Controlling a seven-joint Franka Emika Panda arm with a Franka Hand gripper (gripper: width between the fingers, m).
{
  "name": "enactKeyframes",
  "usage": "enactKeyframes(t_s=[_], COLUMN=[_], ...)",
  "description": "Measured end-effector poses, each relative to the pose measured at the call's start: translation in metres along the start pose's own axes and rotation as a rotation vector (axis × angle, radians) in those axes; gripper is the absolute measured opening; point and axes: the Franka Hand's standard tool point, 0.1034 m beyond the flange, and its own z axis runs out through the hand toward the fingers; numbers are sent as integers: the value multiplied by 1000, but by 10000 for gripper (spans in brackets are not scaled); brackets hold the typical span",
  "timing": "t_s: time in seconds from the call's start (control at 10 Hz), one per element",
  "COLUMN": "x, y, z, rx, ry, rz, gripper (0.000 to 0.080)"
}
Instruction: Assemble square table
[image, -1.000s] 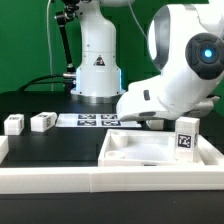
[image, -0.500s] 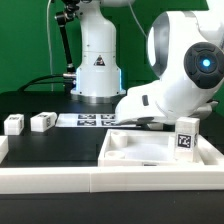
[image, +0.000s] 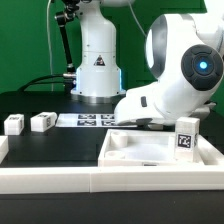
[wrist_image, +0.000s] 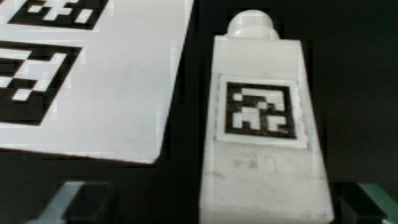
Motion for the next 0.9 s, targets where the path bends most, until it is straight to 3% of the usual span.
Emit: enactKeyframes(t_s=[0.1,0.2,0.7,0.9], x=[0,0,0,-6], y=[0,1,3,10], z=[0,0,-1,-14], rx=[0,1,5,21], ry=[0,0,2,8], rz=[0,1,2,-5], gripper=[382,284,285,285])
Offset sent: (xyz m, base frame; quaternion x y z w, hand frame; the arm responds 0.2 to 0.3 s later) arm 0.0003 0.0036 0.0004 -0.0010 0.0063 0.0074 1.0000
